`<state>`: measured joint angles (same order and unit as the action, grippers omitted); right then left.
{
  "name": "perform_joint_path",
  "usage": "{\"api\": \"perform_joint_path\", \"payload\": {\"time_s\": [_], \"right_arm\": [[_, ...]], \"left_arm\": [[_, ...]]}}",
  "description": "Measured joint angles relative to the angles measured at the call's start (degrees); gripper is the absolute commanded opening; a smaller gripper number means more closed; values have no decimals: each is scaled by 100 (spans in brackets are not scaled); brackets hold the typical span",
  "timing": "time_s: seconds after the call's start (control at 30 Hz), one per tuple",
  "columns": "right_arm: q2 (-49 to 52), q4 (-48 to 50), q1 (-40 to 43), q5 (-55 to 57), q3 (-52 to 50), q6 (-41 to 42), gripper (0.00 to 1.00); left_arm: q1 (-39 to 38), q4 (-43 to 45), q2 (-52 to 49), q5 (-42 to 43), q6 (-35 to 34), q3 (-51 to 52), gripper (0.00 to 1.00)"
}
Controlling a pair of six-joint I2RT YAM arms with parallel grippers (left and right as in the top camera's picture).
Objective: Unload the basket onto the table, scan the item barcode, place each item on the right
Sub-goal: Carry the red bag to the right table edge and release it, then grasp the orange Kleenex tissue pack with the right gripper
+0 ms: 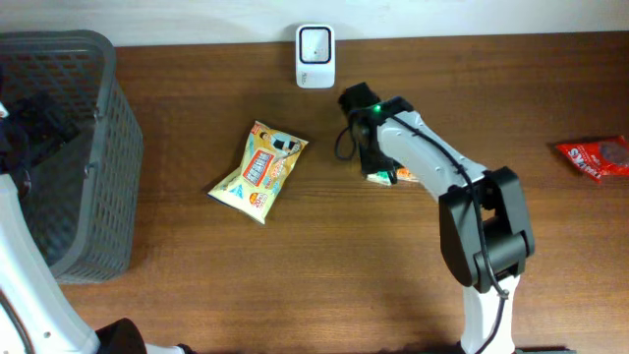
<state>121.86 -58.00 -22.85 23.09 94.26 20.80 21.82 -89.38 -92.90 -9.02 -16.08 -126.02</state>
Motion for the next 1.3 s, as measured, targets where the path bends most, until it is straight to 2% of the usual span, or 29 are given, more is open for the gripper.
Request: {"api": "perform_joint_path", "payload": {"time_s": [0.1,0.17,0.27,0.3,0.33,0.37,0.43,0.47,0.6,0.73,0.93,0.97,1.03,1.1,1.13,1.23,1.3], "right_arm": [[0,105,133,22,-118,31,51],[0,190,240,17,-210,42,47],[-9,627,470,-160,-608,44,46],[-13,782,505,-205,-702,42,40],[-13,955,527,-229,-800,33,26],[-17,1010,527,-210,-859,13,20],[-59,1014,527,-201,-861,17,18],[-72,951,527,-216,-841,13,10],[-92,160,544,-514,-74,17,9],[-149,448,1001,-2035,295,-221,9],[39,1255,2752,-5031,-81,-647,9],[114,1255,2874,-5252,-192,-678,9],[199,1486,3145,-5716,-573,-756,10],[205,1676,3383,-6164,-804,-782,34],[205,1633,3501,-6275,-870,-822,42],[205,964,4026,-6205,-986,-957,64],[164,520,4400,-6050,-940,-1172,71]], "left_arm": [[0,2,0,0,0,0,99],[0,0,0,0,0,0,99],[0,2,2,2,0,0,99],[0,4,0,2,0,0,99],[0,0,2,0,0,0,99],[0,0,0,2,0,0,99],[0,2,0,0,0,0,99],[0,0,0,0,0,0,99],[0,0,0,0,0,0,99],[0,4,2,0,0,0,99],[0,4,0,0,0,0,99],[0,2,0,0,0,0,99],[0,0,0,0,0,0,99],[0,-2,0,0,0,0,99],[0,2,0,0,0,0,99],[0,0,2,2,0,0,99],[0,-2,0,0,0,0,99]]}}
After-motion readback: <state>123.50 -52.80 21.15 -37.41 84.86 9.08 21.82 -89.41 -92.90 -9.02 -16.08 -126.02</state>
